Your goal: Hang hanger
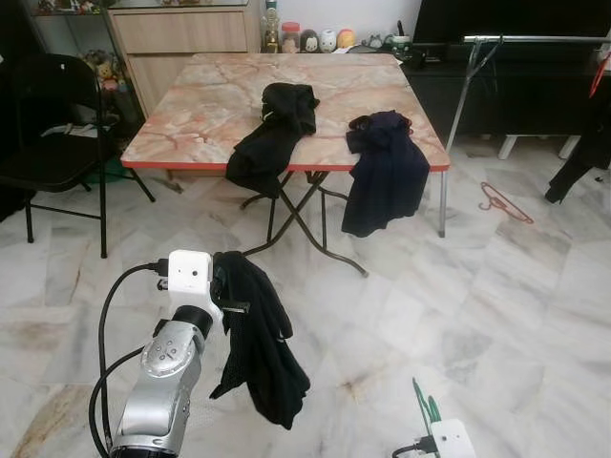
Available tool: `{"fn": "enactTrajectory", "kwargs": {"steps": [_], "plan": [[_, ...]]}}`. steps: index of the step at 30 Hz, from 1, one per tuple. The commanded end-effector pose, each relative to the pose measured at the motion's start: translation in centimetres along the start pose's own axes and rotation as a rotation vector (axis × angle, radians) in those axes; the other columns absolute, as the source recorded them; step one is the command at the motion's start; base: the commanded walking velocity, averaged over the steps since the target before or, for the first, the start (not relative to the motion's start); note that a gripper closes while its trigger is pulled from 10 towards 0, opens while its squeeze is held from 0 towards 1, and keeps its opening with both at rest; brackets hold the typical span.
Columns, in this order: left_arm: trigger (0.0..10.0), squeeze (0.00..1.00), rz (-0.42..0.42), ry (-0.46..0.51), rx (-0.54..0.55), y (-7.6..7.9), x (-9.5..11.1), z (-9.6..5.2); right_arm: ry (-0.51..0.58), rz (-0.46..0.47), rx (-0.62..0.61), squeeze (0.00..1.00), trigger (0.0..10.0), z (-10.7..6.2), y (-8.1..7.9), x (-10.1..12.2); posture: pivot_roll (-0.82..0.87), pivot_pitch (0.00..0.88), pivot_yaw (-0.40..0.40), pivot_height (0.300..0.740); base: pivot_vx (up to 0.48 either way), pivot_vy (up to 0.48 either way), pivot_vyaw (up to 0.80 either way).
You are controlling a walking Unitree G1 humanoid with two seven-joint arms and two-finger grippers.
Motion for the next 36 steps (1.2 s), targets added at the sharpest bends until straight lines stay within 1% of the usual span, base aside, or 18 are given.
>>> {"fn": "enactTrajectory", "kwargs": {"steps": [1,7,10,20,26,32,36], "plan": [[10.0,0.0,0.016,0.037,-0.024,0.5,1.0,0.2,-0.006,0.032,-0.002,0.0,10.0,0.0,0.0,-0.1,-0.03,0.0,0.005,0.74,0.285,0.0,0.0],[10.0,0.0,0.023,0.037,-0.015,0.3,1.0,0.3,-0.017,0.025,0.017,0.0,10.0,0.0,-0.3,-0.3,-0.04,0.0,0.006,0.74,0.296,0.0,0.0],[10.0,0.0,0.013,0.054,-0.003,0.1,1.4,0.4,-0.017,0.026,0.029,0.0,10.0,-0.1,-0.7,-0.5,-0.03,0.0,0.004,0.74,0.3,0.0,0.0],[10.0,0.0,0.007,0.084,0.001,0.1,2.3,0.6,-0.023,0.031,0.046,0.0,10.0,-0.2,-1.5,-0.5,-0.03,0.0,0.003,0.74,0.301,0.0,0.0],[10.0,0.0,0.006,0.087,0.005,0.1,2.3,0.6,-0.024,0.037,0.051,0.0,10.0,-0.2,-1.8,-0.5,-0.03,0.0,0.001,0.74,0.301,0.0,0.0],[10.0,0.0,0.006,0.089,0.009,0.1,2.4,0.7,-0.039,0.046,0.058,0.0,10.0,-0.4,-2.3,-1.1,-0.03,0.0,-0.002,0.74,0.301,0.0,0.0],[10.0,0.0,0.005,0.088,0.007,0.2,2.4,0.7,-0.046,0.032,0.069,0.0,10.0,-0.6,-2.8,-1.5,-0.03,0.0,-0.001,0.74,0.301,0.0,0.0]]}}
Point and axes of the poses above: a point about 5 cm out from each wrist's last joint towards the gripper, its own z axis pointing out of the wrist towards the gripper, its own x axis along the axis of the wrist's last joint, y = z × x, the point moved 1 cm from there along z, pointing out of the wrist towards the gripper, and after that the axes turned 14 degrees about -z, right-handed, at the moved point
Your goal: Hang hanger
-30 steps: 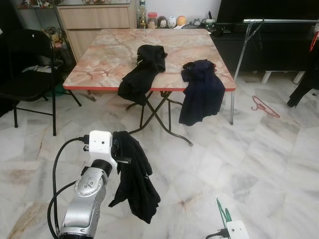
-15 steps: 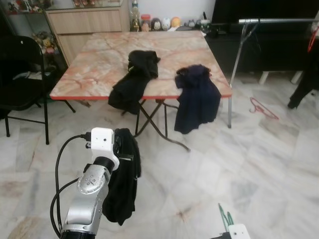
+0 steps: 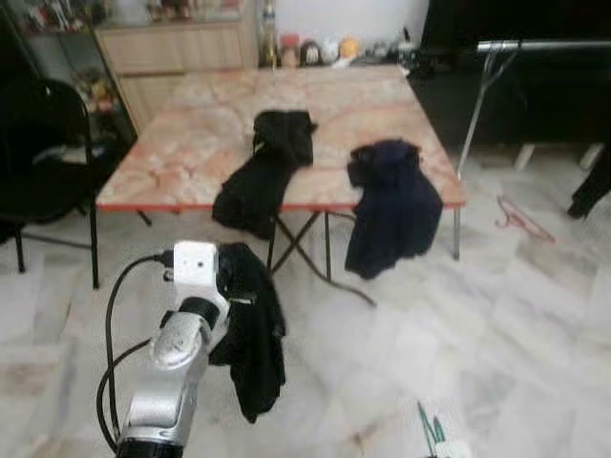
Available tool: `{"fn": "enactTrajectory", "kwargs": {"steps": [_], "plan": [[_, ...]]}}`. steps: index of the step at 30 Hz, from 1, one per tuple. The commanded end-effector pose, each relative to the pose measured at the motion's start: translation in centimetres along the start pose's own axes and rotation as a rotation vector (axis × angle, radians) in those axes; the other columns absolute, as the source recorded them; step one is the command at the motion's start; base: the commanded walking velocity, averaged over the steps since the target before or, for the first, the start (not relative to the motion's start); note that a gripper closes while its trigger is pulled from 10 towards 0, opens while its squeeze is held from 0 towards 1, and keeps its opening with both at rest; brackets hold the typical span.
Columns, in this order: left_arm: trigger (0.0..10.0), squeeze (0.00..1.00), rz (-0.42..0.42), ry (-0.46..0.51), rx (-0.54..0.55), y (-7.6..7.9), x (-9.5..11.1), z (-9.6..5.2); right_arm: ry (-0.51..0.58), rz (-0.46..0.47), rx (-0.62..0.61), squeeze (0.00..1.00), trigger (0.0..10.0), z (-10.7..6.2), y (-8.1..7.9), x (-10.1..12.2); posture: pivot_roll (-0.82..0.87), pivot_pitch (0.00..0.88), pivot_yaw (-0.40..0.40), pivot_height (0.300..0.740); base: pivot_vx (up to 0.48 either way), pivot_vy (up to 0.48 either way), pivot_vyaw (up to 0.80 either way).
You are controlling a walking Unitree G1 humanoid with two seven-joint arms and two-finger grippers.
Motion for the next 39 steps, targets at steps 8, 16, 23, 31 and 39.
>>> {"fn": "enactTrajectory", "kwargs": {"steps": [8,16,23,31,39], "plan": [[10.0,0.0,0.016,0.04,0.018,-0.5,1.2,0.0,0.006,0.02,0.034,0.0,10.0,-0.3,-1.2,-0.6,-0.03,0.0,-0.004,0.74,0.3,0.0,0.0],[10.0,0.0,0.018,0.047,0.018,-0.5,1.5,0.3,0.024,0.014,0.02,0.0,10.0,0.1,0.1,0.6,-0.03,0.0,-0.003,0.74,0.3,0.0,0.0],[10.0,0.0,0.035,0.068,0.003,-0.1,2.6,0.8,0.029,-0.001,0.031,0.0,10.0,0.2,-0.3,1.1,-0.02,0.0,-0.003,0.74,0.299,0.0,0.0],[10.0,0.0,0.07,0.235,-0.201,3.1,10.7,5.1,0.026,0.004,0.043,0.0,10.0,0.2,-1.0,1.5,0.01,0.0,0.002,0.74,0.112,0.0,0.0],[10.0,0.0,0.154,0.41,-0.266,5.5,19.2,9.0,0.019,0.013,0.039,0.0,10.0,0.2,-1.0,1.4,0.02,0.0,0.013,0.74,0.0,0.0,0.0]]}}
Point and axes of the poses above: a point about 5 cm out from each wrist's last joint towards the gripper, its own z axis pointing out of the wrist towards the gripper, its own x axis along the axis of the wrist's last joint, y = z × x, the point moved 1 cm from there along z, pointing out of the wrist towards the gripper, and after that the axes turned 14 degrees about -z, right-handed, at the moved point
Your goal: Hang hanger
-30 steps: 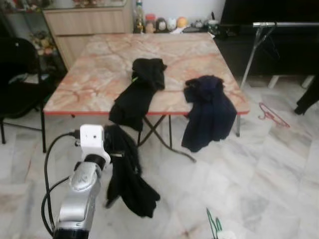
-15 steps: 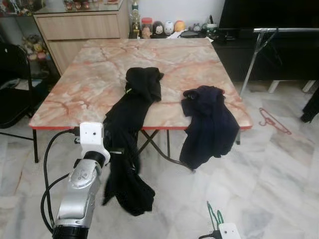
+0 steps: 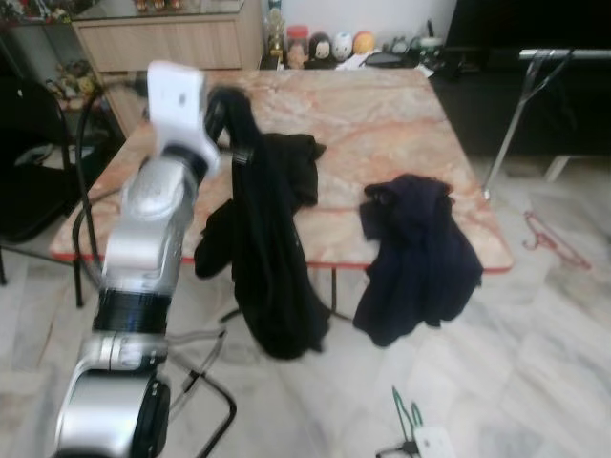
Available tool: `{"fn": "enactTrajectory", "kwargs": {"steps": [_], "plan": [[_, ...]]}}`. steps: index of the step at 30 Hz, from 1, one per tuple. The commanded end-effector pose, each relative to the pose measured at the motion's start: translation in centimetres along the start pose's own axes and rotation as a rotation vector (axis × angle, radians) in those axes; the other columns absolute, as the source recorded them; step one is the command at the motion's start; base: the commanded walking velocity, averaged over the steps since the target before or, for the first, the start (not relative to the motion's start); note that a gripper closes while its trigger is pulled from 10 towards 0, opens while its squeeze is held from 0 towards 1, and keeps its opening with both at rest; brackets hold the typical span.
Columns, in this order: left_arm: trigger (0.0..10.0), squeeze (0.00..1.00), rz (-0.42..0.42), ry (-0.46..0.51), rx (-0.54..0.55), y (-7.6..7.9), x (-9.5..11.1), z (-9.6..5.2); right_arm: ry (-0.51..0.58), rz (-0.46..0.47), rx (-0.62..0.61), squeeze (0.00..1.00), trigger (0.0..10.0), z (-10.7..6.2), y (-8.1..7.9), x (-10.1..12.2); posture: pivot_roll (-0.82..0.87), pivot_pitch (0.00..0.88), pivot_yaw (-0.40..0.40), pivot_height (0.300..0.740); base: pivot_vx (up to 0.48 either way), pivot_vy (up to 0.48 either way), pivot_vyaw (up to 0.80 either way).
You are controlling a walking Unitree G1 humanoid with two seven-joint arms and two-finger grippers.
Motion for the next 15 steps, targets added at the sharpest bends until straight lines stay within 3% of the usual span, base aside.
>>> {"fn": "enactTrajectory", "kwargs": {"steps": [1,8,15], "plan": [[10.0,0.0,0.026,0.072,-0.002,-0.3,2.0,0.8,-0.015,0.001,0.012,0.0,10.0,-0.1,-0.5,-0.3,0.02,0.0,0.018,0.74,0.0,0.0,0.0],[10.0,0.0,-0.028,0.064,0.049,-0.5,0.9,0.4,-0.032,0.018,0.01,0.0,10.0,-0.2,-0.4,-1.1,0.01,0.0,0.023,0.74,0.0,0.0,0.0],[10.0,0.0,-0.033,0.105,0.068,-0.8,1.9,0.8,-0.041,0.015,0.011,0.0,10.0,-0.2,-0.3,-1.4,0.02,0.0,0.019,0.74,0.0,0.0,0.0]]}}
Point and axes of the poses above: a point about 5 cm out from each wrist's last joint towards the gripper, its own z axis pointing out of the wrist towards the gripper, its own x axis along the axis of the wrist's last joint, y = z × x, the point moved 1 cm from there along z, pointing out of the wrist towards the gripper, and after that the axes turned 14 degrees about -z, right-handed, at the moved point
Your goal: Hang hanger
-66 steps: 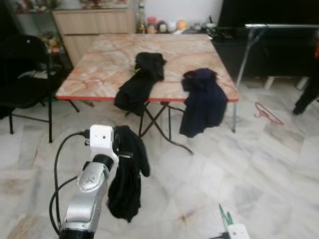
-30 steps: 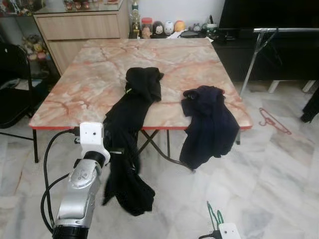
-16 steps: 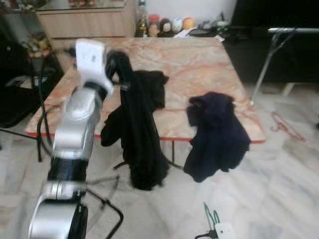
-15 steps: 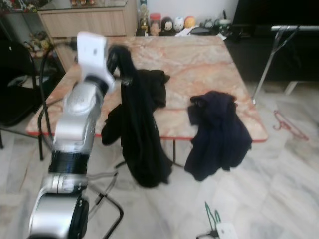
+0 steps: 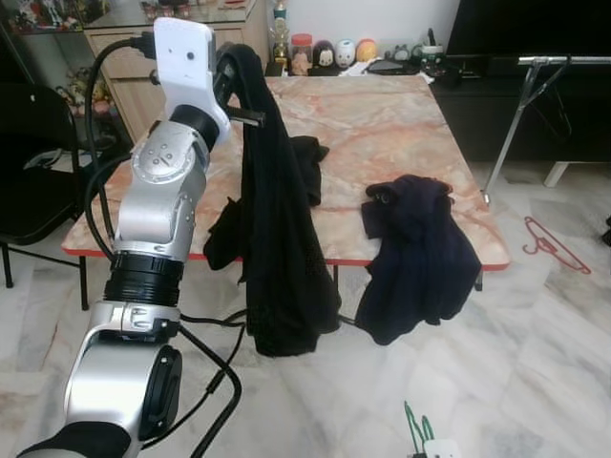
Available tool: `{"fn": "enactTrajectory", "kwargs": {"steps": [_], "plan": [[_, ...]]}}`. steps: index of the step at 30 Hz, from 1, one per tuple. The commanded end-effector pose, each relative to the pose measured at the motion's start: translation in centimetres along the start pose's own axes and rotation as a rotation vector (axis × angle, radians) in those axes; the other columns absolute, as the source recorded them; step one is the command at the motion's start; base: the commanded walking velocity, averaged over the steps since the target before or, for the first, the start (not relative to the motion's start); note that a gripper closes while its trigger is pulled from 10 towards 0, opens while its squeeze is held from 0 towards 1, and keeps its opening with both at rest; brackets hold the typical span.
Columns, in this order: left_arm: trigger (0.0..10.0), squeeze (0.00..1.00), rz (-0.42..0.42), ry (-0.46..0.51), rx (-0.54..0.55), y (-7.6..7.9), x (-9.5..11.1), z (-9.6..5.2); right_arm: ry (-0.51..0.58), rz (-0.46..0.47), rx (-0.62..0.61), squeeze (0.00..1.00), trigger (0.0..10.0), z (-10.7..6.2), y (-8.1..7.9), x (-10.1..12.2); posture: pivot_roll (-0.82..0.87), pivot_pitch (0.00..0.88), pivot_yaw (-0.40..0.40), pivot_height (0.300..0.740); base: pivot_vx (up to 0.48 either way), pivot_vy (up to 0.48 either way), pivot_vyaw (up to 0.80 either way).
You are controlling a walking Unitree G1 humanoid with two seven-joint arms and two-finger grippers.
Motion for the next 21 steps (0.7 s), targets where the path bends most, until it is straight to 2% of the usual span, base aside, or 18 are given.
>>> {"fn": "enactTrajectory", "kwargs": {"steps": [1,21], "plan": [[10.0,0.0,0.001,0.069,0.0,-0.05,1.8,0.5,0.0,0.003,0.005,0.0,10.0,0.0,-0.13,0.02,0.02,0.0,0.019,0.74,0.0,0.0,0.0],[10.0,0.0,0.001,0.069,0.0,-0.05,1.8,0.5,0.0,0.003,0.005,0.0,10.0,0.0,-0.13,0.02,0.02,0.0,0.019,0.74,0.0,0.0,0.0]]}}
Point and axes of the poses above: a point about 5 cm out from each wrist's last joint towards the gripper, its own z axis pointing out of the wrist towards the gripper, its own x axis along the axis of the wrist's last joint, y = z × x, the point moved 1 cm from there along z, pointing out of the wrist towards the gripper, and after that the axes turned 14 degrees about -z, right-handed, at the moved point
